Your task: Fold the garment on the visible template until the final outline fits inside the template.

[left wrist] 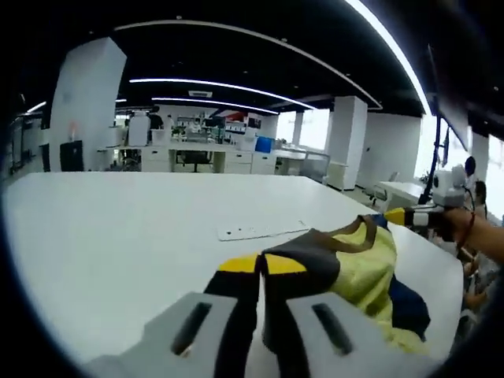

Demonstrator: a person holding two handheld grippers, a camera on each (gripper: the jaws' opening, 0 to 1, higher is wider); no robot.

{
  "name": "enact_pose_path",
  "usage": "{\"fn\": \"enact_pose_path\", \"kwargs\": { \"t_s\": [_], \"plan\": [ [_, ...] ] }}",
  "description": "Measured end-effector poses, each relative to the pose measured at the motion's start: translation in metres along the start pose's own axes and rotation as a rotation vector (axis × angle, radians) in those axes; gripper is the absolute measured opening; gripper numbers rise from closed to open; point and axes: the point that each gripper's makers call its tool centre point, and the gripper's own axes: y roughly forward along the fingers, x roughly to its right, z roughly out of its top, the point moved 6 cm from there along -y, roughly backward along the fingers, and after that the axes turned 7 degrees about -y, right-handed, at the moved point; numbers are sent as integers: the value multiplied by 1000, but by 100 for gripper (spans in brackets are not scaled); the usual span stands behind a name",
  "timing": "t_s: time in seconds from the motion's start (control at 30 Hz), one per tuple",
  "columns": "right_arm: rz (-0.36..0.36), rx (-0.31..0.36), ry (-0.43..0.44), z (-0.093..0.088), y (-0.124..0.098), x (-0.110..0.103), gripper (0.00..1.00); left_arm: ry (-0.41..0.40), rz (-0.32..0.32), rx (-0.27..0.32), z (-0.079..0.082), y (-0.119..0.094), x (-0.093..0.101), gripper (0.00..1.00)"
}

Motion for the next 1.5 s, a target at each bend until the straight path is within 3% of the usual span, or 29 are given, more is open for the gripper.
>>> {"fn": "enact_pose_path", "kwargs": {
  "t_s": [0.1, 0.3, 0.6, 0.8, 0.87, 1.2, 1.33, 1.5],
  "plan": [
    [-11, -7, 19, -3, 19, 5, 0, -3, -17, -24, -5, 14, -6, 0],
    [-29, -21, 37, -10, 53, 10, 0, -44, 28, -66, -19, 35, -28, 0],
    [-38, -124, 30, -39, 98, 11, 0, -91, 81, -141, -46, 62, -50, 0],
    [-42, -197, 1, -57, 112, 8, 0, -113, 120, -189, -64, 67, -57, 0],
    [-40, -211, 0, -61, 111, 4, 0, -93, 174, -245, -74, 66, -63, 0],
    [-4, -275, 27, -74, 116, -2, 0, -89, 180, -248, -77, 69, -62, 2],
    [-14, -278, -9, -68, 108, -7, 26, -77, 185, -238, -73, 65, -64, 22],
    [15, -310, 43, -65, 97, -9, 47, -47, 140, -213, -60, 58, -60, 39]
  ]
}}
